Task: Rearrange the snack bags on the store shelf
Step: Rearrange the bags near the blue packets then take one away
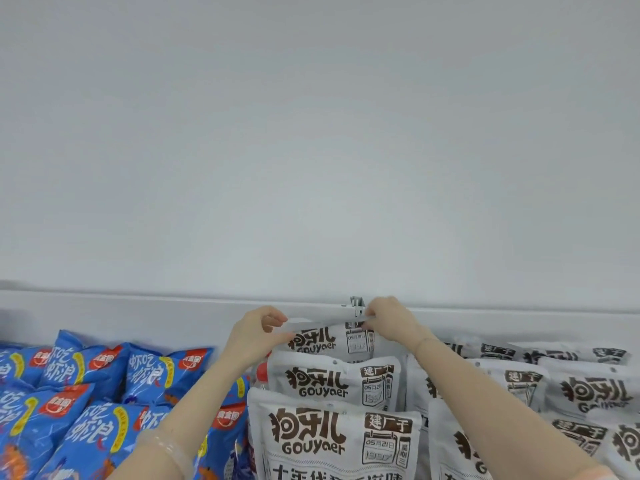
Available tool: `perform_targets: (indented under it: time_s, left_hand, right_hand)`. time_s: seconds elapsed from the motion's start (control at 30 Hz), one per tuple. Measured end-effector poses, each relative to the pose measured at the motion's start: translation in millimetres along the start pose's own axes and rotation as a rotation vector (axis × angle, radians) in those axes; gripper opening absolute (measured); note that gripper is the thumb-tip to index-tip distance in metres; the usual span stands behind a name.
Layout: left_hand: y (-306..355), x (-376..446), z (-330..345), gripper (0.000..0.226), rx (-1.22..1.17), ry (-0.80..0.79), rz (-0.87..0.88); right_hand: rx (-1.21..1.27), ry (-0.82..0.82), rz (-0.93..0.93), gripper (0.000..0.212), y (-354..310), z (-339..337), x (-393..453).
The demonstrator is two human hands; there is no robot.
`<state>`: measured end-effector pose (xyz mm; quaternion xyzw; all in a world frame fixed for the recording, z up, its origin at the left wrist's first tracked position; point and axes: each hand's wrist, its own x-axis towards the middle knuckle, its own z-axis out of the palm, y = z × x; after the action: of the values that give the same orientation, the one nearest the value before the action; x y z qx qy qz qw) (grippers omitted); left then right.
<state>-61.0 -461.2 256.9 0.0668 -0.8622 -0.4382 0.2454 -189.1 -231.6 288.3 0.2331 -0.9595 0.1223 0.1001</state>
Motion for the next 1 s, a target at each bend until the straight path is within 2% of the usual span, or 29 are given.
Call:
perform_targets:
  time_s: [0.07, 0.2, 0.33, 0.4, 0.5, 0.57, 0.63, 0.7, 0.77, 0.83, 0.9, 1.0]
  left_hand:
    - [2, 0, -3, 0.036, -0.003, 0.046, 0.003]
    - [15, -1, -5, 0.062, -0.046, 0.159, 0.0]
    - [35, 5, -6, 0.078, -0.067, 0.067, -0.01]
    - [48, 6, -5, 0.07, -0.135, 0.039, 0.017]
    - [75, 4, -7, 0.034, -0.361, 0.036, 0.119]
    - [92, 1, -11, 0.025, -0.49, 0.067, 0.166]
    - [105, -4, -15, 0.024, -0.543, 0.141, 0.212]
    - [113, -11, -17, 0.017, -0.582, 0.228, 0.243]
    - [119, -19, -17, 0.01, -0.616, 0.288, 0.261]
    - [121, -28, -16, 0.01, -0.64, 0.31, 0.267]
    - [120, -36, -13, 0.013, -0.661, 0.308, 0.265]
    - [113, -46, -8, 0.021, -0.644, 0.294, 0.257]
  right_hand:
    - [0.124, 0.093, -0.027, 0.015, -3, -14, -5]
    - [0.21, 0.352, -0.107, 0.021, -7, -61, -22]
    - [0.315, 0.666, -0.143, 0.018, 1, -117, -39]
    - [0.454, 0.78, -0.144, 0.015, 6, -138, -44]
    - [0.708, 0.865, -0.136, 0.018, 8, -166, -54]
    - [0.787, 0.915, -0.128, 0.019, 8, -179, -61]
    - [0.936, 0.928, -0.132, 0.013, 6, -186, -69]
    - [1.228, 0.854, -0.16, 0.012, 3, -188, -78]
    - [1.404, 0.701, -0.183, 0.028, 2, -181, -87]
    - [1.351, 0.532, -0.172, 0.038, -3, -164, -95]
    - [1.328, 0.419, -0.185, 0.032, -8, -142, -103]
    - [1.396, 0.427, -0.191, 0.03, -11, -118, -112]
